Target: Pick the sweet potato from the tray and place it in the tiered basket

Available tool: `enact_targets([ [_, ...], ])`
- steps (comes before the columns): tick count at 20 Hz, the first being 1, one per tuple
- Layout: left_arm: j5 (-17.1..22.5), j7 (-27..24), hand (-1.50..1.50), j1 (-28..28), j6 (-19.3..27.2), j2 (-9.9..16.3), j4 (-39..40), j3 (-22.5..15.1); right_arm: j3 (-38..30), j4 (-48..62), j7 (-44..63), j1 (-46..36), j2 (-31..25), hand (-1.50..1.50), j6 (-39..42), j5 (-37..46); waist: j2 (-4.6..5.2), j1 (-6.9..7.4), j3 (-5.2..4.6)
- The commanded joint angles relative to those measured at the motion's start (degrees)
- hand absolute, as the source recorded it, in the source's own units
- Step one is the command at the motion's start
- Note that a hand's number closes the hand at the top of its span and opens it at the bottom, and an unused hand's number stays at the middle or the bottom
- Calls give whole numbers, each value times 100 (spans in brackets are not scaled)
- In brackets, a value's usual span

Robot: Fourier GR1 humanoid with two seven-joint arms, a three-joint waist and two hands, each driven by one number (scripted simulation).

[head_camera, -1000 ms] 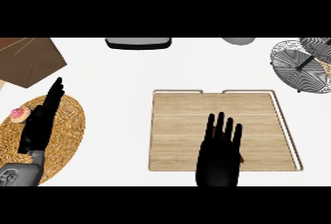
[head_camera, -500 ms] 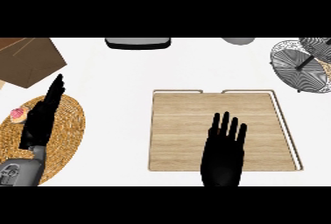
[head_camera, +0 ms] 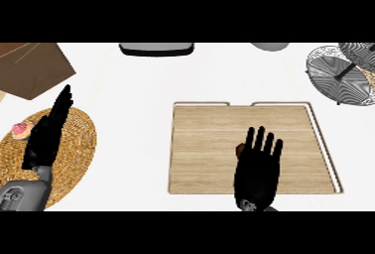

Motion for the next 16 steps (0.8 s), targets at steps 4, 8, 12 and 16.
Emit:
enact_targets([
  [4,-364,434,0,144,113,-215,-565,-164,-273,588,588,-424,37,-150,-248,-397,6,30,6],
  [8,157,312,0,57,-446,151,-458,281,41,1142,545,-316,37,150,-3,-931,11,76,6],
  [12,-239,339,0,-192,-113,-106,-222,83,187,1087,108,-364,24,150,558,0,6,11,3],
  [16,-333,-259,0,395,-151,-320,-121,98,-188,608,-132,-155,34,150,163,-258,5,-3,3],
])
